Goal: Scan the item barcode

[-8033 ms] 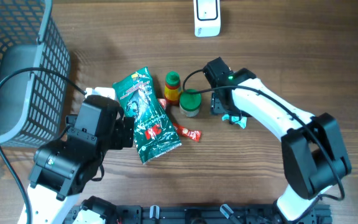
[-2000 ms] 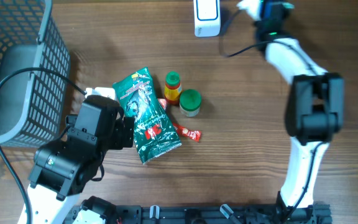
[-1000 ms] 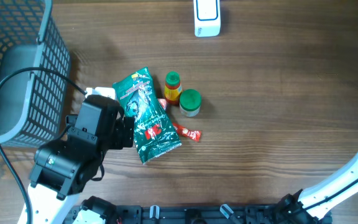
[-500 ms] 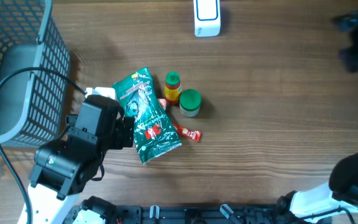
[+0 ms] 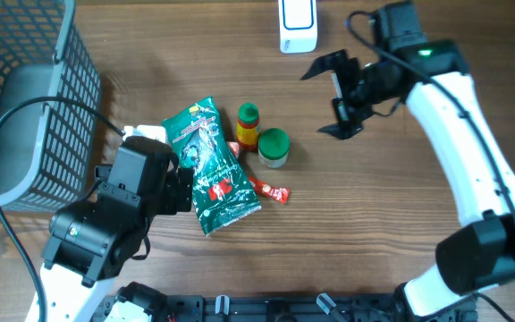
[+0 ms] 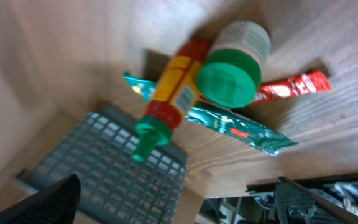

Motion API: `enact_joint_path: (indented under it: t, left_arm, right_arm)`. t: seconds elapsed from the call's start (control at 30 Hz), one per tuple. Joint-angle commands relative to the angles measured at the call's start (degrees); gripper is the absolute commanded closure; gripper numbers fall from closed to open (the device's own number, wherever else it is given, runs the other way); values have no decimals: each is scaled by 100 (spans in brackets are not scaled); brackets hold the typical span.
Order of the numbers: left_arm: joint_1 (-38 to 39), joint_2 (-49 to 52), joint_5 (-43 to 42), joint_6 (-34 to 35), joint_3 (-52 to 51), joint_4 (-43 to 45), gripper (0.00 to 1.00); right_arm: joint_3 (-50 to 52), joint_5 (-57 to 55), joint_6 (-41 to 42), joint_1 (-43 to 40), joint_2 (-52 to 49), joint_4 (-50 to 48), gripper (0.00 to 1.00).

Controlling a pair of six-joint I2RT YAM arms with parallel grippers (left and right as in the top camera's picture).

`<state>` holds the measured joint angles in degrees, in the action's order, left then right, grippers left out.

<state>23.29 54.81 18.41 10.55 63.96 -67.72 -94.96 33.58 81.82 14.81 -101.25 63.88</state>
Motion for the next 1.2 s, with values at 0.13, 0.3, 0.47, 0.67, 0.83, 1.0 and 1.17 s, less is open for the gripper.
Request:
enact_joint_path:
  t: [0.13, 0.3, 0.47, 0.67, 0.83, 1.0, 1.17]
  left_arm:
    - [7, -4, 52, -70, 0, 17, 0]
    - [7, -4, 52, -70, 0, 17, 0]
    - [7, -4, 52, -70, 0, 17, 0]
    - [7, -4, 52, -70, 0, 17, 0]
    - [7, -4, 52, -70, 0, 17, 0]
    - [7, -4, 52, -70, 0, 17, 0]
    - [7, -4, 52, -70, 0, 17, 0]
  right_arm:
    - [-17, -55, 844, 682, -1071, 46, 0]
    - [-15, -140, 979, 713, -1460, 157, 0]
    - [-15, -251, 1126, 780, -1698, 155, 0]
    - [-15, -435, 1589, 986, -1912, -2, 0]
    - [-15, -811, 1755, 1110, -2002, -83, 0]
    - [-15, -859, 1471, 1220, -2260, -315, 0]
    - [-15, -1226, 439, 1246, -2271, -400, 6]
